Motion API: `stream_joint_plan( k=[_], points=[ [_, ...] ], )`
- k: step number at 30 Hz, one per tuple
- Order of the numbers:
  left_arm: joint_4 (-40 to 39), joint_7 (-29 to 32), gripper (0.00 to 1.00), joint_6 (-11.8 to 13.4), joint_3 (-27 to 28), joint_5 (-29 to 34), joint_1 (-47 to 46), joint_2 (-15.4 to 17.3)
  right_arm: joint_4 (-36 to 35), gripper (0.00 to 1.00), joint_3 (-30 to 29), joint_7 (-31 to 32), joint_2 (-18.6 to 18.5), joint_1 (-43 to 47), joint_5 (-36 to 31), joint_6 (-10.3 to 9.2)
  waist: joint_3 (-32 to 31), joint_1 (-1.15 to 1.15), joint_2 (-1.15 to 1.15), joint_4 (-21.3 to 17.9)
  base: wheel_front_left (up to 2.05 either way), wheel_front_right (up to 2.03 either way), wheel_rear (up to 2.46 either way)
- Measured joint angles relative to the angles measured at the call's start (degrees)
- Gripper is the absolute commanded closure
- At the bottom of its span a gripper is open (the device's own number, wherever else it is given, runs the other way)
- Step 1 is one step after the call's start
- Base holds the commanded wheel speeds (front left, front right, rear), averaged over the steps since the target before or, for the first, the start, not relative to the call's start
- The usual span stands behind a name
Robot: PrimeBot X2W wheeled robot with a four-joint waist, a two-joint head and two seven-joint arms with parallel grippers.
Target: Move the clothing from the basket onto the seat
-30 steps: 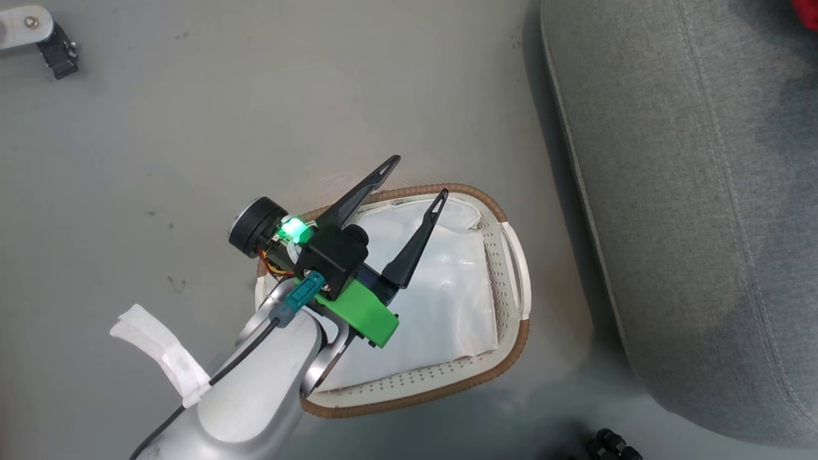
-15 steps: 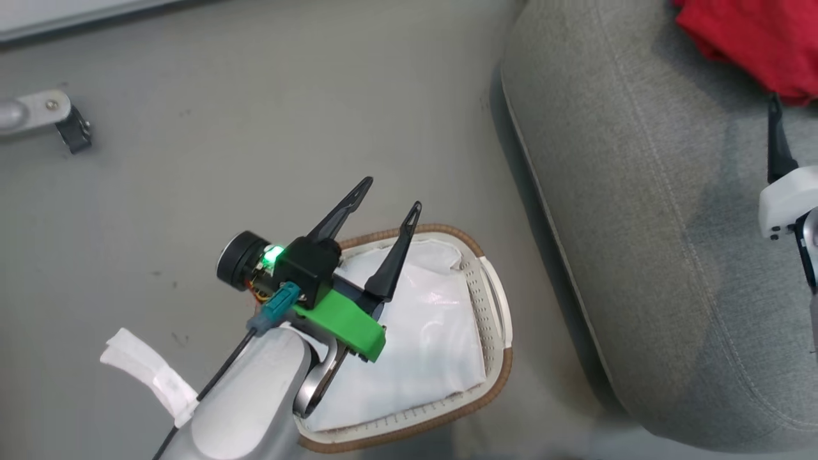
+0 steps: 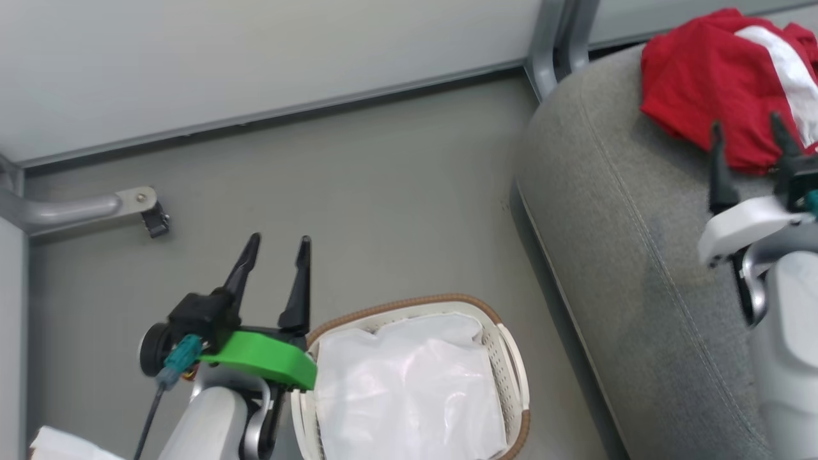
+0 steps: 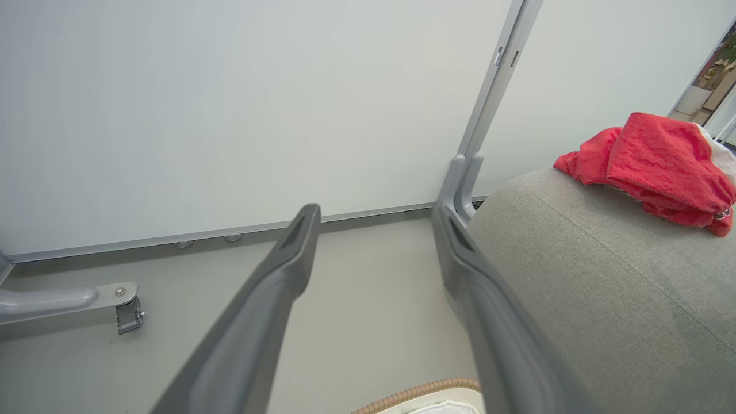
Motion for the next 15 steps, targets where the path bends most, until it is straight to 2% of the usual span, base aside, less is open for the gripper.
stream_joint_plan(
  k=[7,12,15],
  points=[
    [-1.40,0.00,0.00,0.23,8.45,1.90,5.75,-1.69,-4.17,0.00,0.43,0.00,6.91,6.62,1.85,0.00,-4.13,0.00,0.00,3.48,0.00,0.00,0.00],
    [-0.77,0.01,0.00,0.14,12.09,3.36,9.92,-3.11,-7.48,0.00,1.80,0.00,8.59,12.59,3.55,0.00,-6.53,0.00,0.00,5.42,0.00,0.00,0.00],
    [-0.45,0.00,0.00,-0.40,13.37,3.94,12.23,-3.66,-9.04,0.00,4.04,0.00,8.50,16.45,8.38,0.00,-7.62,0.00,0.00,6.61,0.00,0.00,0.00]
  ],
)
